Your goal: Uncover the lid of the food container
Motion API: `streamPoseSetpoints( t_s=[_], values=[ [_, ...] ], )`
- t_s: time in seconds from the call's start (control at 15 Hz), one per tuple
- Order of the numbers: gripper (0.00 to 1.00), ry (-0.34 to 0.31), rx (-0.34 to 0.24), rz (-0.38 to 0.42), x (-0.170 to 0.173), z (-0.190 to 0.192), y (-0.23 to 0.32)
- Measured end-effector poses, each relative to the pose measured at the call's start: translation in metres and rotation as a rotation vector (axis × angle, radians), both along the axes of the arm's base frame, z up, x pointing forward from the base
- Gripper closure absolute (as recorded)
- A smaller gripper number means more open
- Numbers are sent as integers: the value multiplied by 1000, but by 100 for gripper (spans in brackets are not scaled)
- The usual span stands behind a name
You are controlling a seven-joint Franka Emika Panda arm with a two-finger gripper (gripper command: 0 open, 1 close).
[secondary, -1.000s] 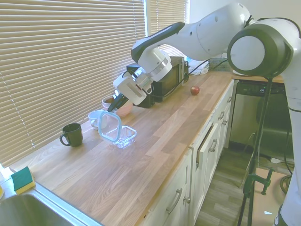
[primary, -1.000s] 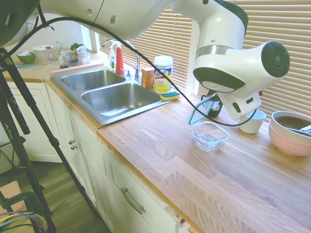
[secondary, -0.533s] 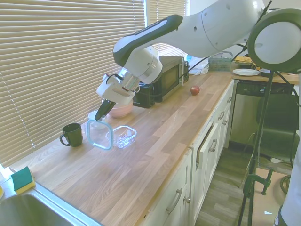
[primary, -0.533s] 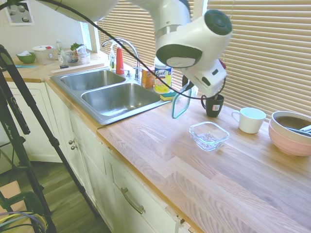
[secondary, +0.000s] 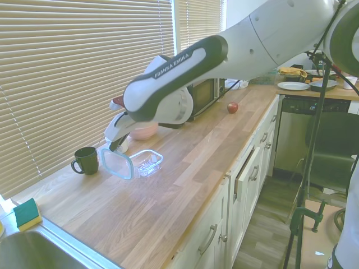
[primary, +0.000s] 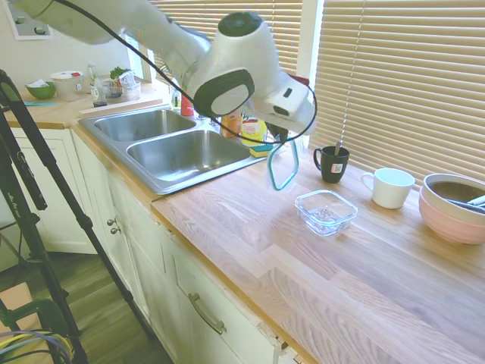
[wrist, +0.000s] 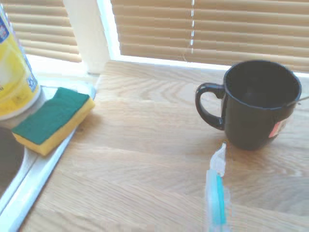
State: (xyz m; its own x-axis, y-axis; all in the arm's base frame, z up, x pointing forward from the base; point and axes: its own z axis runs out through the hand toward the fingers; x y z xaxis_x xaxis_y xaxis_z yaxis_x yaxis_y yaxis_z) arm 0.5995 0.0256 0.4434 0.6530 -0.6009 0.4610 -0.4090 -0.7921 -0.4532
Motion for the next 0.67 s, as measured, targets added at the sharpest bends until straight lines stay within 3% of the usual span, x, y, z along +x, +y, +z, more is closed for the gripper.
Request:
streamPoseSetpoints(
  t_s=[0.27,0.67],
  values=[
    [100,-54,-150,56,-21,-33,27],
    [100,-17,-222,147,-54,-67,99]
  ],
)
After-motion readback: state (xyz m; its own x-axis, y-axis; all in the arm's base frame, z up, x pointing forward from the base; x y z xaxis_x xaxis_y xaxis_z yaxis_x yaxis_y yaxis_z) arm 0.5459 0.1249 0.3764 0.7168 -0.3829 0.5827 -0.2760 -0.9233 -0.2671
